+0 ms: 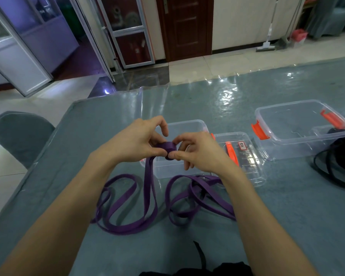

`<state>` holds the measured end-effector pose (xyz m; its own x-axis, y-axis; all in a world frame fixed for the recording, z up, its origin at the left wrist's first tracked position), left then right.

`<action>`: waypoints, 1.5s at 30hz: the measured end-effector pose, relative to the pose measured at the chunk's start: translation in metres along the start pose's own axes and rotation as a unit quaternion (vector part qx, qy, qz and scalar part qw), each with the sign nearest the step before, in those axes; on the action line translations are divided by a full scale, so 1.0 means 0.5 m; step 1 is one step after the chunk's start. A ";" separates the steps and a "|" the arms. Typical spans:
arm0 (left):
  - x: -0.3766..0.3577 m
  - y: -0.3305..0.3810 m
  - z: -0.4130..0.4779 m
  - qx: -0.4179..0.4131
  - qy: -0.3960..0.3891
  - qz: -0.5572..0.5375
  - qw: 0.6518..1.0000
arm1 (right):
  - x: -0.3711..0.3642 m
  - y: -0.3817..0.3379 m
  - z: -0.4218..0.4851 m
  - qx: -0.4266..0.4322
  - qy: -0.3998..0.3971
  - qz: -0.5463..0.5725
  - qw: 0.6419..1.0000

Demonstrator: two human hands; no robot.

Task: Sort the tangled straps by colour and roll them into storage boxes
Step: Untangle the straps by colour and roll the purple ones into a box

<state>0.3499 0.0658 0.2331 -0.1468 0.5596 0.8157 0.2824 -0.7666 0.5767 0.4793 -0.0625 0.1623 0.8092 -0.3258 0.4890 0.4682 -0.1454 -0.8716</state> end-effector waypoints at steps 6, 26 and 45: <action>-0.009 -0.004 -0.001 -0.020 0.019 0.005 1.000 | -0.007 0.008 -0.003 0.019 -0.006 -0.020 1.000; -0.035 -0.031 -0.031 -0.027 0.277 -0.393 0.876 | -0.026 -0.012 -0.001 0.021 0.106 0.361 0.926; 0.017 0.012 -0.025 -0.058 0.197 -0.225 0.953 | 0.015 -0.038 -0.016 0.091 0.184 0.095 0.974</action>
<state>0.3385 0.0621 0.2443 -0.5789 0.6952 0.4261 0.0042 -0.5201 0.8541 0.4738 -0.0696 0.1823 0.7208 -0.6485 0.2447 0.4043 0.1066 -0.9084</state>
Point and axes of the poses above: each hand's wrist, its own z-axis towards the middle knuckle, its own x-axis out of the back of the hand, y = z × x, the point moved 5 cm from there along z, towards the middle knuckle, and after that the axes turned 4 degrees about -z, right-handed, at the moved point
